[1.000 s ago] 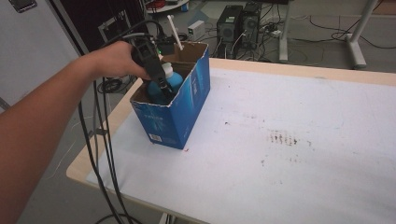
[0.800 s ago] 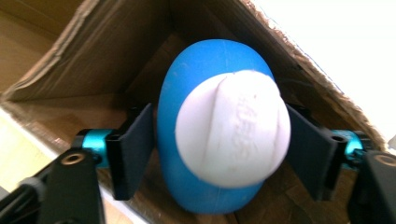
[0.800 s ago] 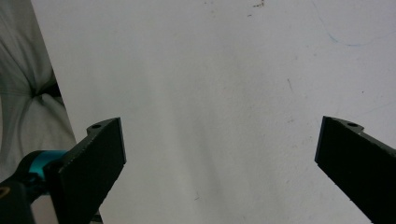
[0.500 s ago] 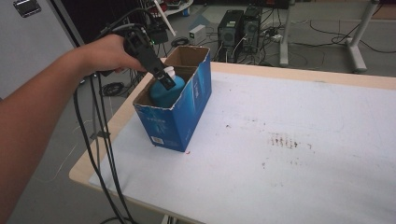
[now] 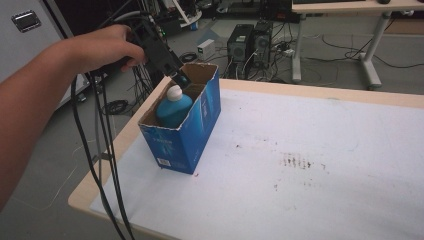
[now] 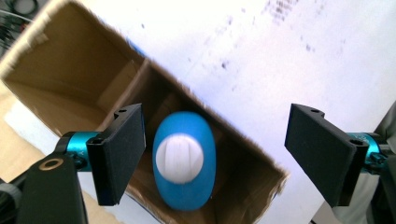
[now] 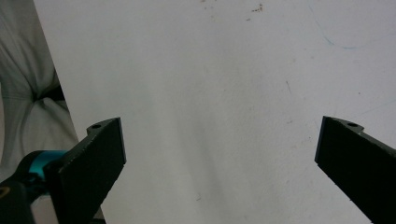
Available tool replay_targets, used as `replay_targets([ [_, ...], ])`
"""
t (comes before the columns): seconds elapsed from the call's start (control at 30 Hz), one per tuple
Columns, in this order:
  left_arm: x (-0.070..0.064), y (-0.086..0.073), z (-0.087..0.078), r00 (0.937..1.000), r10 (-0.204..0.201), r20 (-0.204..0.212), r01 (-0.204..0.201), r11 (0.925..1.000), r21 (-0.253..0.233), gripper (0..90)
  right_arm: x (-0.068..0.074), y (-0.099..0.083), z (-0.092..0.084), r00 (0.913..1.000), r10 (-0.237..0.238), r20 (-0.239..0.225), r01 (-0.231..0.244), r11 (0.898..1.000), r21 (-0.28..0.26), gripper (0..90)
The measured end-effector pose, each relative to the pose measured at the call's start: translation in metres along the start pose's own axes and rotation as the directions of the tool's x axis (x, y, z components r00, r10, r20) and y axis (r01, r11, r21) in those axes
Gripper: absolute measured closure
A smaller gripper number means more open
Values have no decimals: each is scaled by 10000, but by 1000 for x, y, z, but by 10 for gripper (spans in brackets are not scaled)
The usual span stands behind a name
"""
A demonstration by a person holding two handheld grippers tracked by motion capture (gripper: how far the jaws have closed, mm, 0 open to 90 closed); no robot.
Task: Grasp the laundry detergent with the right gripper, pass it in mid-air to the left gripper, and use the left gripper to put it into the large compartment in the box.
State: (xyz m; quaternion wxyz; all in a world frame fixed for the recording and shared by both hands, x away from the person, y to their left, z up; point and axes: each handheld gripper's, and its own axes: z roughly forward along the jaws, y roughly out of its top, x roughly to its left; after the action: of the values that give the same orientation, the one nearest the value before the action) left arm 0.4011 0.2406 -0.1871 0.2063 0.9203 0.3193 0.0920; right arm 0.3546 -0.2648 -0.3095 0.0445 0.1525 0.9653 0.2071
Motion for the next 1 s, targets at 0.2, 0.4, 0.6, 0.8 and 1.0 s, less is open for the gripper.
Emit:
replay_targets([
  [0.2,-7,16,1,9987,169,475,-149,9990,-431,203,1,0,-2,10000,29,18,-29,9999,-111,11],
  [0.4,-18,29,10,9915,915,926,-890,9955,-314,202,1,-1,-3,10000,39,30,-39,9999,-140,11],
  [0.6,-32,45,19,9820,1567,1058,-1534,9874,-387,54,3,1,-3,10000,-17,4,18,9998,-198,11],
  [0.8,-52,65,30,9646,2428,1029,-2406,9701,-332,16,2,2,-2,10000,42,-10,-42,9997,-253,11],
  [1.0,-68,86,46,9543,2745,1178,-2711,9615,-445,16,1,4,-1,10000,49,13,-48,9997,-253,11],
])
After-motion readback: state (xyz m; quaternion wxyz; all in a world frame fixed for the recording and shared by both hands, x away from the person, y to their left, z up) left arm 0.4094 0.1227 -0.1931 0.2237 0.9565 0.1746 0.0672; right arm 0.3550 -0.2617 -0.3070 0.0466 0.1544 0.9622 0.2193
